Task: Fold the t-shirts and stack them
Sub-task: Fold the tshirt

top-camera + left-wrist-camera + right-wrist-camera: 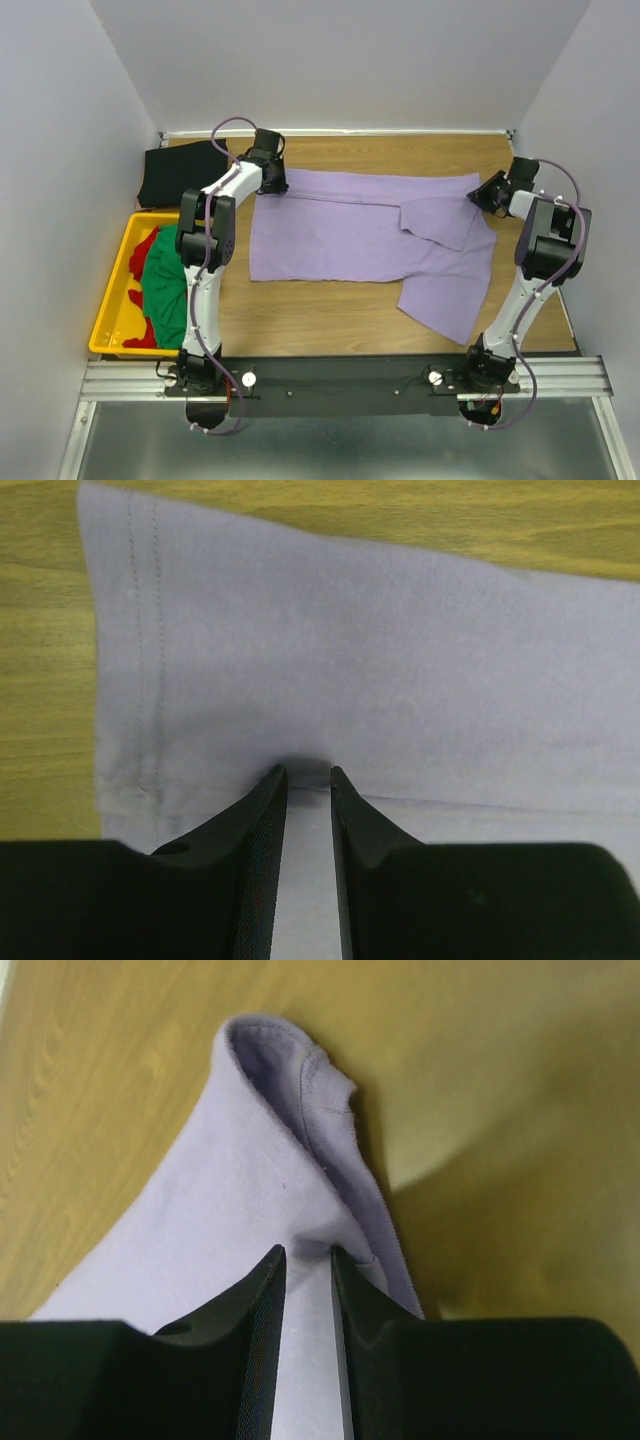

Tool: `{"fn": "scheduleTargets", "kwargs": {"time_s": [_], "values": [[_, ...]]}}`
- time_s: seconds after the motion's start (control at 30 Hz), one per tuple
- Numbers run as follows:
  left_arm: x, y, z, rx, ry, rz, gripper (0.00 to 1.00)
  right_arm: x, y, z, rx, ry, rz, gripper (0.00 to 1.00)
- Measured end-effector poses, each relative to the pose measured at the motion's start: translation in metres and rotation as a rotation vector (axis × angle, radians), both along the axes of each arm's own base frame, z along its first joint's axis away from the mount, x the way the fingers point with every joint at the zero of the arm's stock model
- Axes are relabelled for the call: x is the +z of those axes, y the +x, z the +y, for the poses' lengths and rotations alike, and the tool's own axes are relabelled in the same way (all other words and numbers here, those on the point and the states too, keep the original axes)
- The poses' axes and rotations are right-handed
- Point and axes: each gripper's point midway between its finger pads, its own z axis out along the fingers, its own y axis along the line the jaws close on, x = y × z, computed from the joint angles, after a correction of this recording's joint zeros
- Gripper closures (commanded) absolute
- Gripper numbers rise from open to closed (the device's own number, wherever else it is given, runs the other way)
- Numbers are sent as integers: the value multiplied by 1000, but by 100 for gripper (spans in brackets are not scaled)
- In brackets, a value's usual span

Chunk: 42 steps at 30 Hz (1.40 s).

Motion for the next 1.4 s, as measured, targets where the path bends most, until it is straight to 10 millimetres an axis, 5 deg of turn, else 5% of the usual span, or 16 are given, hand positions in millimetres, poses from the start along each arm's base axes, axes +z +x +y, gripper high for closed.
{"fn": "scheduleTargets", "kwargs": {"time_s": [0.17,0.37,0.47,0.6,0.67,0.83,0.97,1.23,1.4], "values": [[1,1,2,3,-9,0,61,7,51,-16,42,-39,-63,61],[15,-14,17,43,5,-4,46,32,45,-12,89,-70,-69,48],[44,-40,24,61,20,-33,40,60,23,-3,100,-106,-79,44],[80,-103,12,48,52,-81,33,105,-26,31,135,-178,-96,43],[82,-137,1,24,71,-86,32,118,-45,50,161,-204,-116,41],[31,-224,-3,-17,140,55,32,105,-113,116,307,-223,-70,39],[-4,-267,10,13,188,166,40,87,-154,122,333,-214,-3,37],[-2,-274,13,92,152,153,46,88,-194,125,344,-206,-29,37],[-3,-273,13,117,145,154,48,88,-200,126,348,-207,-36,37]]}}
